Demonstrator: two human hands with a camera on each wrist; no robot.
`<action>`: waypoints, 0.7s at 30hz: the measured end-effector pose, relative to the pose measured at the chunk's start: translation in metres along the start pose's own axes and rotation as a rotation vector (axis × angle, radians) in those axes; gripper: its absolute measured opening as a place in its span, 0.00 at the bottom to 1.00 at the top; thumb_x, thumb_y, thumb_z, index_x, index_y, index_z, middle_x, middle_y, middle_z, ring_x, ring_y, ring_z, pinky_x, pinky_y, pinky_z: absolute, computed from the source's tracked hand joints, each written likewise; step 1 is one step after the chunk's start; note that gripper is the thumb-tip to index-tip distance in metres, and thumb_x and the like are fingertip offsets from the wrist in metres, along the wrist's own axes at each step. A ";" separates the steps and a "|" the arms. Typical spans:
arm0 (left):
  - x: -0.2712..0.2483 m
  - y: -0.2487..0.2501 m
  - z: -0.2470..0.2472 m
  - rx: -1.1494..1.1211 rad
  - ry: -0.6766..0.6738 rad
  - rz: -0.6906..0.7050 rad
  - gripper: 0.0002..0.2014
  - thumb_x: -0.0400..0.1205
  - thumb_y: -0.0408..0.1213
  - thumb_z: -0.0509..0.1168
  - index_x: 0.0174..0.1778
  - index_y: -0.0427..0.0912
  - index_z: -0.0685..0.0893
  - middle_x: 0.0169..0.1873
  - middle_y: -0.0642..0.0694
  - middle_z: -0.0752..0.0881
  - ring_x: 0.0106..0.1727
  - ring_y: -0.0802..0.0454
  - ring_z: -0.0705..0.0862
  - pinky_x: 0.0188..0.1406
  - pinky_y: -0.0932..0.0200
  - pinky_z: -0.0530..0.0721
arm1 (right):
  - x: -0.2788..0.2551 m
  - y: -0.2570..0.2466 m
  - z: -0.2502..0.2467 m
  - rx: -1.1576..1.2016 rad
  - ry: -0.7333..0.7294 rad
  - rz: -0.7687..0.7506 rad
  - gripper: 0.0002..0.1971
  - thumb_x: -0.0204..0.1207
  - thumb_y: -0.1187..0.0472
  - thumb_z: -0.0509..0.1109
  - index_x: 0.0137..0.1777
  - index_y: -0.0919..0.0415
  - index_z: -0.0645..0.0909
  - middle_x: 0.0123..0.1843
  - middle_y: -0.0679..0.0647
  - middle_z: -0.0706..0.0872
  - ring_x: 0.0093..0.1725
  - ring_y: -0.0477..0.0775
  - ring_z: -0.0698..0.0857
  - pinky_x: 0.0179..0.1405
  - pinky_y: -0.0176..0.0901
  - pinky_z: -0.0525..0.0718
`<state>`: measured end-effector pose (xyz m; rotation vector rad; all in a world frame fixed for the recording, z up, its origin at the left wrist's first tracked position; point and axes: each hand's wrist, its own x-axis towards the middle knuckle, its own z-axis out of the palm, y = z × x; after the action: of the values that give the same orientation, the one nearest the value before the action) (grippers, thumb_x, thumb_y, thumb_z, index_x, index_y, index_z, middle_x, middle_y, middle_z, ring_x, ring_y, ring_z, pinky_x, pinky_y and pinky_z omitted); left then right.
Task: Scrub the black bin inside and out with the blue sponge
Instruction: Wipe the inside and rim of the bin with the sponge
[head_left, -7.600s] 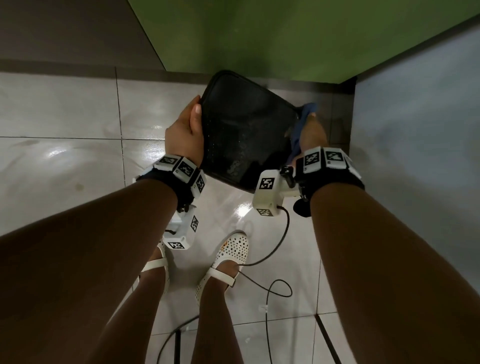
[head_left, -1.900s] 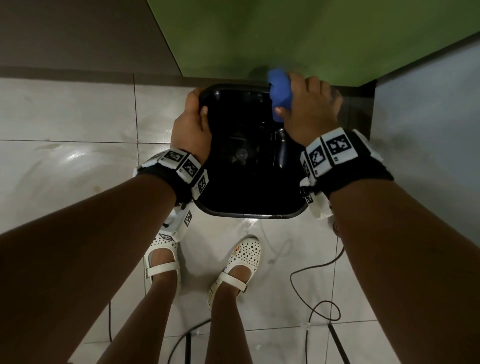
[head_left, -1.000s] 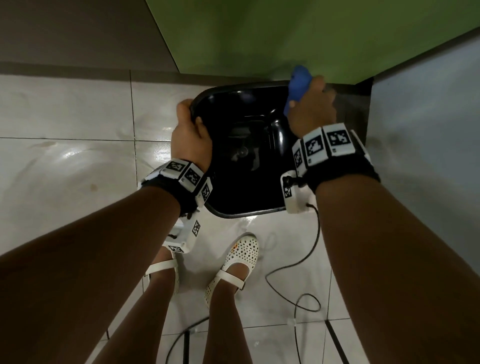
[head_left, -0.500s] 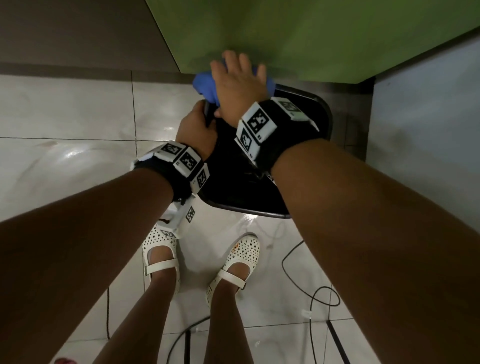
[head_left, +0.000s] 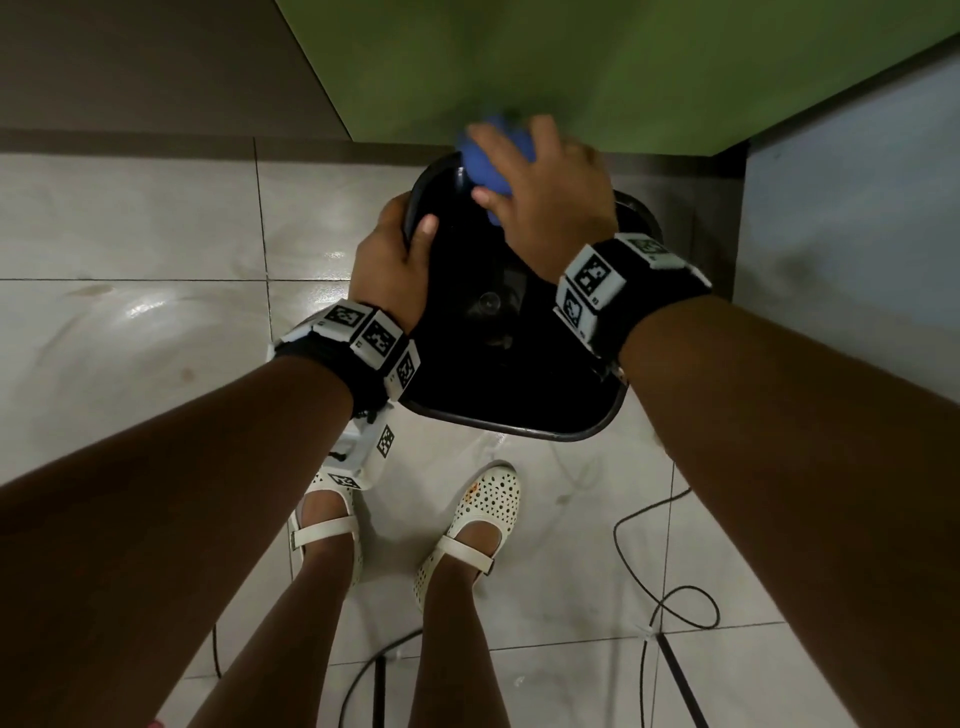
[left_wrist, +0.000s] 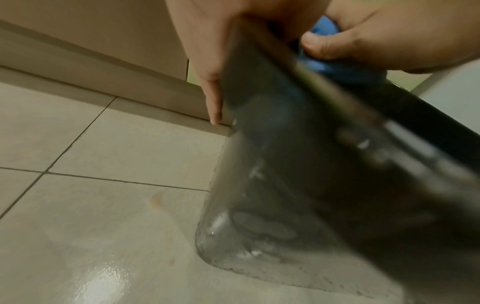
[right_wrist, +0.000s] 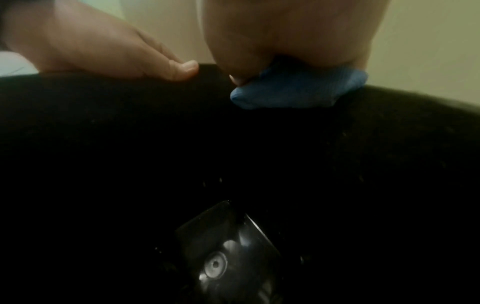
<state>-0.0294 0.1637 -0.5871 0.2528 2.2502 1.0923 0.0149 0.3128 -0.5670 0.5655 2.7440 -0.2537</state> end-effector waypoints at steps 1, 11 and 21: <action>0.000 0.000 0.000 0.013 -0.002 -0.004 0.18 0.85 0.41 0.54 0.70 0.39 0.72 0.60 0.38 0.84 0.59 0.45 0.81 0.45 0.70 0.70 | -0.005 0.006 0.002 0.002 0.008 0.059 0.26 0.79 0.44 0.58 0.77 0.44 0.63 0.70 0.61 0.73 0.58 0.68 0.79 0.59 0.59 0.75; -0.004 0.005 0.000 0.067 0.009 0.002 0.19 0.85 0.41 0.53 0.72 0.42 0.69 0.60 0.39 0.84 0.61 0.42 0.81 0.48 0.66 0.71 | -0.045 0.043 0.007 0.299 -0.008 0.580 0.28 0.80 0.48 0.61 0.77 0.52 0.58 0.75 0.61 0.64 0.67 0.69 0.72 0.57 0.59 0.78; -0.001 0.006 -0.003 0.209 0.028 0.002 0.20 0.86 0.42 0.49 0.75 0.42 0.63 0.58 0.33 0.84 0.58 0.34 0.82 0.50 0.52 0.76 | -0.006 0.004 0.003 0.176 0.035 0.370 0.24 0.80 0.53 0.62 0.76 0.50 0.64 0.82 0.57 0.57 0.82 0.64 0.52 0.78 0.67 0.45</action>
<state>-0.0313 0.1652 -0.5809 0.3282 2.3910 0.8660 0.0221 0.3138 -0.5679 1.1155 2.5985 -0.3970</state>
